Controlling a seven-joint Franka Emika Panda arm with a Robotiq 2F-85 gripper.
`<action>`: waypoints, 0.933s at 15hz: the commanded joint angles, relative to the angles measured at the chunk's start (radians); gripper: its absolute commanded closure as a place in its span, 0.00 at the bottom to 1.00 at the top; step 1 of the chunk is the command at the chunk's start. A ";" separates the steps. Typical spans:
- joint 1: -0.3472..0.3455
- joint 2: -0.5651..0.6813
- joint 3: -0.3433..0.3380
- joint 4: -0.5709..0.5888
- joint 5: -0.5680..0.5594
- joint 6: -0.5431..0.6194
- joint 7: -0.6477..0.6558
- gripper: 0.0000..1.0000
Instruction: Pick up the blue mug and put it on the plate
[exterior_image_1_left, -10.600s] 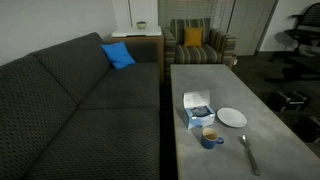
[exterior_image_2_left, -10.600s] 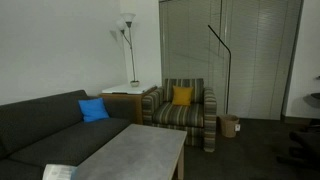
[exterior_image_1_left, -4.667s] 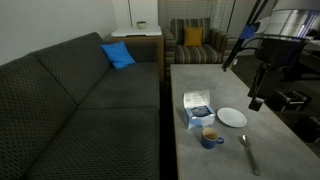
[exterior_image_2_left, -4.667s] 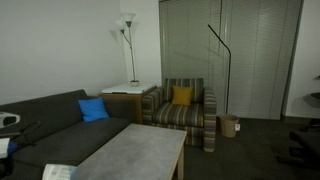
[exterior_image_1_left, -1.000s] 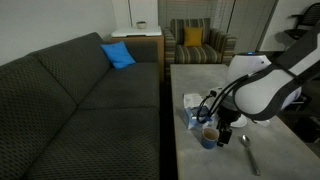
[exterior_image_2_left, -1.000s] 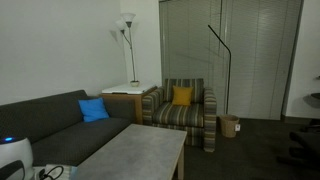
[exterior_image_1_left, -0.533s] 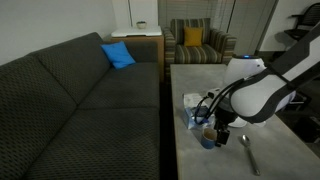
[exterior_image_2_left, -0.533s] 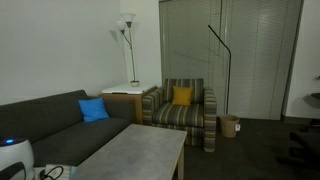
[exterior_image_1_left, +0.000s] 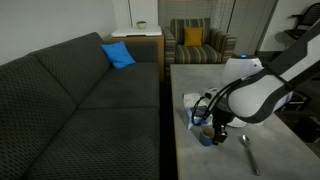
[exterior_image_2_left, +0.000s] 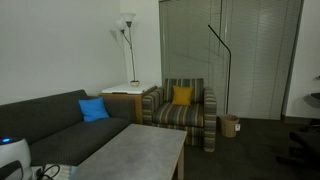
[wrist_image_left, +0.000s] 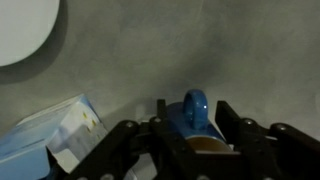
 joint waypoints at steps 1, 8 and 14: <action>0.003 0.000 -0.010 0.018 -0.018 -0.026 -0.027 0.70; 0.008 -0.002 -0.016 0.023 -0.016 -0.028 -0.041 0.97; 0.039 -0.009 -0.048 0.028 -0.020 -0.075 -0.024 0.97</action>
